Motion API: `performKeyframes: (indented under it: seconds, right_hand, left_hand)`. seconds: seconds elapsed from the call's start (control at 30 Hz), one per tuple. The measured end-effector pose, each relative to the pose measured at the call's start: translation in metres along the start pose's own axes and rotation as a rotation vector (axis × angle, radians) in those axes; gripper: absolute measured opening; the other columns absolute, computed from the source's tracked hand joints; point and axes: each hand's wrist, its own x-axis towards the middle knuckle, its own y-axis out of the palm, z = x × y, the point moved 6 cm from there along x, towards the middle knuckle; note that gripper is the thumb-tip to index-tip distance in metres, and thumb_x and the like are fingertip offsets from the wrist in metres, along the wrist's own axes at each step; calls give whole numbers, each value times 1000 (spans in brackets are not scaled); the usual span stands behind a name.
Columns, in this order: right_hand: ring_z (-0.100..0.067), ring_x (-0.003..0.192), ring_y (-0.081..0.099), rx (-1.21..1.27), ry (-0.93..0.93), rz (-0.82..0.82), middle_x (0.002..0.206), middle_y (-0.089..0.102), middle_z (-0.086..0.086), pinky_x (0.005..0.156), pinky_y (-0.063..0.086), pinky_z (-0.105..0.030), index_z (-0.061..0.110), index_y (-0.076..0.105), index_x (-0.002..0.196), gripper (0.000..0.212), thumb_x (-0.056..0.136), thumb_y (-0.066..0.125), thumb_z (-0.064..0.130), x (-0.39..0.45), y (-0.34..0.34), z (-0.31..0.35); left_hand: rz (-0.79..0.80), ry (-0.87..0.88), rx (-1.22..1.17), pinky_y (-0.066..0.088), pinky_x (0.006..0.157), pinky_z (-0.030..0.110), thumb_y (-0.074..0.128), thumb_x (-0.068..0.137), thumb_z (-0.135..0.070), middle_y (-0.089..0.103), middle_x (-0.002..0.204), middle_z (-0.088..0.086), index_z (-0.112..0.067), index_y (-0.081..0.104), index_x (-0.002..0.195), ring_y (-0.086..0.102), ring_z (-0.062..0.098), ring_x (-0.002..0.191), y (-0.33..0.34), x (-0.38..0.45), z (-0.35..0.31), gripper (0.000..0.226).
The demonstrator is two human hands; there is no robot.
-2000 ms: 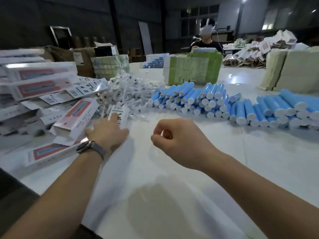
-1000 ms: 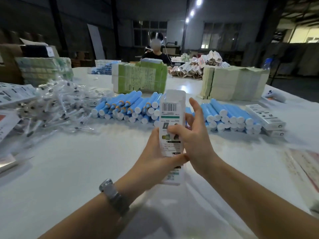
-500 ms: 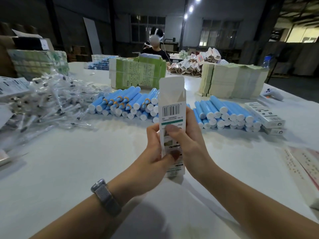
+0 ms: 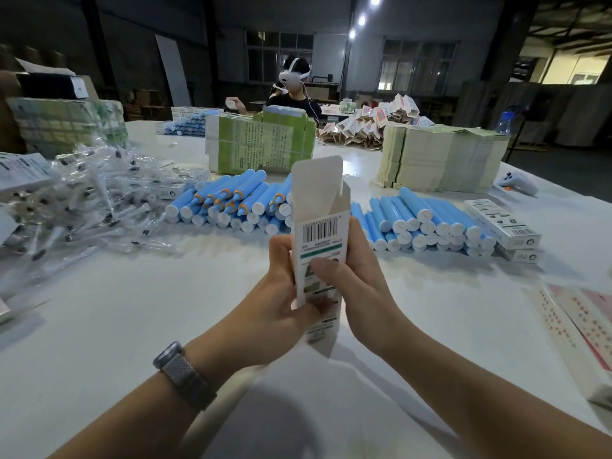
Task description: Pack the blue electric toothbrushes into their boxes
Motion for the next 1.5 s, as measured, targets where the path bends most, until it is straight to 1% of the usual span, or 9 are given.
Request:
performKeyframes:
  seconds: [0.3,0.43,0.57,0.67,0.83,0.93,1.13,1.3,1.5]
  right_hand:
    - [-17,83,66,-206,58,9,90,72,1,67,54,-34,27,72,93,33,93,40,38,25,-39,5]
    - [-17,89,65,-911,269,-360,92,66,10,79,55,-42,30,65,103,14,94,54,31,59,-105,-17]
    - [-29,108,55,-1408,672,-92,130,53,-3,79,49,-39,42,42,142,45,98,44,36,82,-123,-61]
    - [-26,92,53,-1474,718,-61,105,56,-2,65,37,-32,35,58,124,33,98,37,33,89,-124,-77]
    - [-26,86,51,-1488,658,-196,87,51,-4,63,38,-34,20,52,94,6,95,51,26,95,-129,-76]
    - [-25,82,51,-1455,681,-217,82,52,-4,51,31,-30,18,48,81,14,87,59,23,97,-132,-72]
    - [-14,72,57,-745,595,-474,105,61,-5,56,44,-30,21,44,126,46,89,69,33,75,-130,-49]
    - [-12,47,56,-250,342,-332,88,66,-9,44,47,-26,16,38,141,55,93,64,18,72,-83,0]
    - [-13,58,58,-143,175,-256,74,62,6,52,47,-26,26,55,107,21,87,55,34,65,-47,48]
  left_hand:
    - [-21,-29,44,51,84,11,64,83,-16,57,123,-34,-60,29,123,57,-4,120,-13,-2,2,69]
    - [-51,-84,4,53,74,10,65,75,-16,61,114,-36,-74,39,105,60,-7,113,-17,0,8,70]
    - [-65,-122,-45,55,74,13,69,65,-26,67,112,-30,-69,50,107,65,-2,109,-19,-2,14,63]
    - [-47,-163,-67,55,72,12,67,62,-27,70,110,-27,-69,53,108,68,-2,104,-19,-4,20,64]
    - [-48,-186,-73,58,72,20,67,59,-28,73,108,-21,-63,63,102,72,7,100,-20,-2,25,56]
    - [-58,-199,-84,59,72,20,68,57,-27,74,105,-18,-61,65,98,73,9,98,-20,-1,27,53]
    - [-66,-220,-118,57,67,15,64,68,-9,70,111,-24,-63,58,106,66,-1,105,-24,1,22,65]
    - [-87,-232,-114,52,79,25,64,68,-10,71,108,-20,-47,48,121,67,1,104,-19,1,16,66]
    - [-192,-238,-193,51,94,62,59,65,-62,73,98,-4,-62,61,97,70,16,92,-24,2,9,32]
